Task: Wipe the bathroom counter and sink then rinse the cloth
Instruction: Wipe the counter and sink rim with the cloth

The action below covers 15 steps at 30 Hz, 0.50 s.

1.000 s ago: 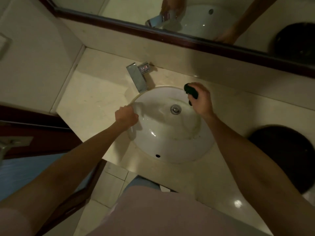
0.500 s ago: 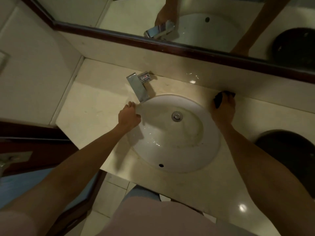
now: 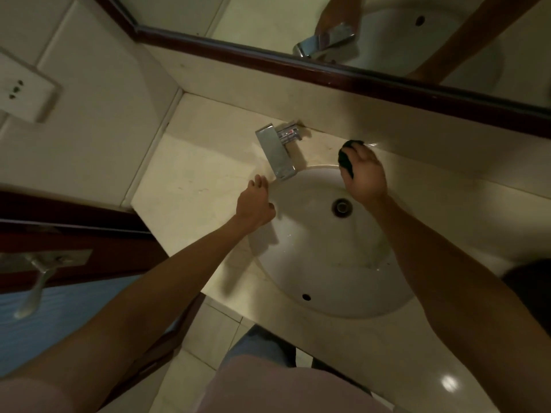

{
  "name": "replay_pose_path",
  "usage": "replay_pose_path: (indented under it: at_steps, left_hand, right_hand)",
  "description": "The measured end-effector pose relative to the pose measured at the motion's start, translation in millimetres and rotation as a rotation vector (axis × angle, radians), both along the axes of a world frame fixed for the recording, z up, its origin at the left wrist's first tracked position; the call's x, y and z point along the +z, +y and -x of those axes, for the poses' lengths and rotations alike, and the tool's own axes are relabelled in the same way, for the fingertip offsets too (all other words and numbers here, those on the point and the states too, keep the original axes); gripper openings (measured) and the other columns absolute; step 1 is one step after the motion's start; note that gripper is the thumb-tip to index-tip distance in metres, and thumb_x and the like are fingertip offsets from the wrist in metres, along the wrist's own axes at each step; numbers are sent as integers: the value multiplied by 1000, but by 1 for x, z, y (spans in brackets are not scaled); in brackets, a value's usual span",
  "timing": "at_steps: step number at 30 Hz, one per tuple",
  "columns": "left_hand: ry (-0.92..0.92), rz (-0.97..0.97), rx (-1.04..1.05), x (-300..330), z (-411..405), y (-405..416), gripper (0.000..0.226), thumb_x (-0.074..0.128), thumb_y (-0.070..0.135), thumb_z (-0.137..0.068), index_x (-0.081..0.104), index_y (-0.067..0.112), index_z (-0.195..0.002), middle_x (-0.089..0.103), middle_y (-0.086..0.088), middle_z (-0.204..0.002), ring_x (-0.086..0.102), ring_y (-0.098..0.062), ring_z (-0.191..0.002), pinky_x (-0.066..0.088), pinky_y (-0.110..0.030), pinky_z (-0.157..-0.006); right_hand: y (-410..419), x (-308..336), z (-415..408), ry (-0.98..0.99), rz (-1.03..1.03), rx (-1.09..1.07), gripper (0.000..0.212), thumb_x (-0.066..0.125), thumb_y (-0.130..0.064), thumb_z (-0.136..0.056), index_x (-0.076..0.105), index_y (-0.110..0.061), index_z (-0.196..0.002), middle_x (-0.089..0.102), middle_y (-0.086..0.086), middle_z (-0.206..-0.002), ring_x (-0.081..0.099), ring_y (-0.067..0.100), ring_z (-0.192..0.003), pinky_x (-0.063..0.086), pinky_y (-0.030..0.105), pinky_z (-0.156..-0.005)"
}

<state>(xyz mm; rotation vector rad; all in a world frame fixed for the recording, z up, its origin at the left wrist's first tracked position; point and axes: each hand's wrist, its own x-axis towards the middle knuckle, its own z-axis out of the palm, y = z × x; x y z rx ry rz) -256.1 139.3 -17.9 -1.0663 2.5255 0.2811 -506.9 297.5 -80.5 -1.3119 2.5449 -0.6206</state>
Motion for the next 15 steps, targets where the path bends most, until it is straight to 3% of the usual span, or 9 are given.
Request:
replay_pose_path:
  at_steps: [3, 8, 12, 15]
  left_hand:
    - [10, -30, 7, 4, -1, 0, 71, 62, 19, -74, 38, 3, -138, 43, -15, -136, 57, -40, -101, 50, -41, -65]
    - [-3, -112, 13, 13, -6, -6, 79, 62, 16, -75, 30, 11, -148, 35, -10, -152, 56, -38, -118, 53, -43, -82]
    - [-26, -166, 0, 17, -9, -12, 86, 63, 18, -75, 25, 16, -153, 23, -2, -164, 39, -27, -142, 50, -43, -99]
    - [-38, -182, -4, 23, -10, -14, 87, 63, 19, -75, 24, 18, -153, 23, -3, -164, 42, -30, -141, 49, -42, -100]
  right_hand:
    - [-24, 6, -3, -9, -11, 171, 51, 60, -33, -94, 53, -17, -142, 51, 11, -151, 50, 37, -134, 45, 50, -110]
    - [-21, 26, -25, -22, -4, 545, 48, 68, -21, -89, 60, -19, -136, 58, 7, -143, 56, 32, -125, 49, 49, -104]
    - [27, 28, -44, -68, 111, 299, 52, 65, -15, -90, 57, -14, -142, 54, 8, -147, 49, 31, -134, 41, 48, -115]
    - [48, 24, -33, -62, 169, 77, 51, 58, -16, -92, 56, -12, -143, 51, 11, -150, 45, 34, -139, 38, 46, -117]
